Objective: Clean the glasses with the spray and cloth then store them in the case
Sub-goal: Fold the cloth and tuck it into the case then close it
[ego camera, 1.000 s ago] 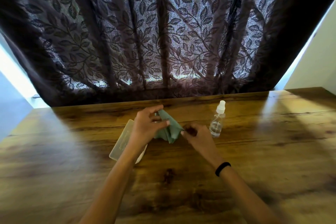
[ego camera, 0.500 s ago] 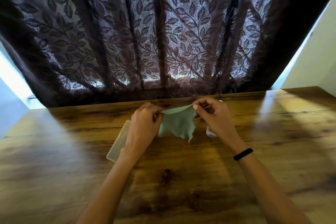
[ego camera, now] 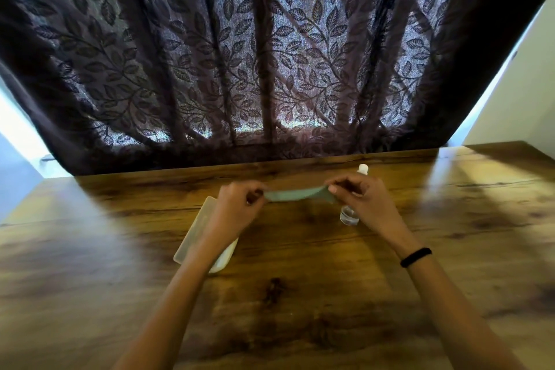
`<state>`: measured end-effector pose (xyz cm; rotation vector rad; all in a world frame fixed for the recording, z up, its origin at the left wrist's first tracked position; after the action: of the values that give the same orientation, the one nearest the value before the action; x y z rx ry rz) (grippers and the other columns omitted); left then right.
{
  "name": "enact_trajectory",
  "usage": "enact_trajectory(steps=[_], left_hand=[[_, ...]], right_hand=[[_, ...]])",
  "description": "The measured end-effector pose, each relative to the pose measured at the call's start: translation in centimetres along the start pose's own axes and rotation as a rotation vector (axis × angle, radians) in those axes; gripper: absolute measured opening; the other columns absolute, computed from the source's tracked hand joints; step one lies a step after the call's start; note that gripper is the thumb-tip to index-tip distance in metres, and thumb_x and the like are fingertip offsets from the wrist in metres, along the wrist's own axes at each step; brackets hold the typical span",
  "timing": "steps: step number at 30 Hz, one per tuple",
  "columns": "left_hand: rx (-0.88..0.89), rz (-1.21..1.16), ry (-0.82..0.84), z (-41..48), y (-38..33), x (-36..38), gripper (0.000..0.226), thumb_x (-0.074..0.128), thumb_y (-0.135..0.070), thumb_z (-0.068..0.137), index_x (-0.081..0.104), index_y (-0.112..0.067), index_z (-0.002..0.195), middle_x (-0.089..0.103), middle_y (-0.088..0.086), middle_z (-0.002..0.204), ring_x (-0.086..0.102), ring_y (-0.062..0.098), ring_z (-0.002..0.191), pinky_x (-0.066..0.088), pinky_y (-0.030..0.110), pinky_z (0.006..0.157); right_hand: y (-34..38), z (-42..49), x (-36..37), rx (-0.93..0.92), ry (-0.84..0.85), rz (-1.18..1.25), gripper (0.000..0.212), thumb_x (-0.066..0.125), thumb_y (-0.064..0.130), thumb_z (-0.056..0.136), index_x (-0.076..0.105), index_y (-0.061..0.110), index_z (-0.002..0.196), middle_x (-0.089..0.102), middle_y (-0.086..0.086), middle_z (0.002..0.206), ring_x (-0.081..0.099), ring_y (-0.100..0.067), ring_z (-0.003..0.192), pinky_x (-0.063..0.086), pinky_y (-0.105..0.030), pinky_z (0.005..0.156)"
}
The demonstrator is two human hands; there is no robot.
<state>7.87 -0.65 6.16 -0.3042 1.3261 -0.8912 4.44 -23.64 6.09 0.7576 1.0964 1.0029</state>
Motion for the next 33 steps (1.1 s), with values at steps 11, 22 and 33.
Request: enact_trajectory(steps=[11, 22, 33], left_hand=[[0.039, 0.156, 0.460, -4.9, 3.0, 5.6, 0.024, 0.054, -0.024, 0.090, 0.058, -0.025, 0.113, 0.064, -0.009, 0.114, 0.054, -0.006, 0.090, 0.043, 0.012, 0.081], [-0.020, 0.270, 0.631, -3.4, 3.4, 4.2, 0.021, 0.052, -0.033, 0.090, 0.063, -0.018, 0.100, 0.054, -0.012, 0.084, 0.049, 0.000, 0.071, 0.037, 0.016, 0.069], [-0.093, 0.332, 0.615, -1.4, 2.7, 3.8, 0.024, 0.054, -0.032, 0.089, 0.063, -0.015, 0.103, 0.064, 0.002, 0.103, 0.056, 0.012, 0.089, 0.040, 0.024, 0.076]], right_hand=[[-4.6, -5.0, 0.6, 0.253, 0.443, -0.275, 0.012, 0.062, 0.017, 0.085, 0.065, 0.028, 0.087, 0.065, 0.012, 0.088, 0.061, 0.002, 0.079, 0.049, -0.013, 0.068], [-3.9, -5.3, 2.1, 0.305, 0.619, -0.330, 0.009, 0.064, 0.024, 0.084, 0.062, 0.033, 0.081, 0.063, 0.014, 0.085, 0.060, -0.002, 0.081, 0.051, -0.025, 0.075], [-3.4, -4.6, 2.4, 0.330, 0.480, -0.337, 0.007, 0.062, 0.021, 0.085, 0.062, 0.028, 0.084, 0.061, 0.014, 0.082, 0.057, 0.000, 0.074, 0.044, -0.016, 0.064]])
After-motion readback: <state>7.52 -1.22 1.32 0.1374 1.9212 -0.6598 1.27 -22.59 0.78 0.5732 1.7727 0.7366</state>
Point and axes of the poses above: each hand's wrist, its own z-axis towards the middle knuckle, its own x-axis out of the palm, y = z × x, the point moved 1 cm from there along z, towards the middle knuckle
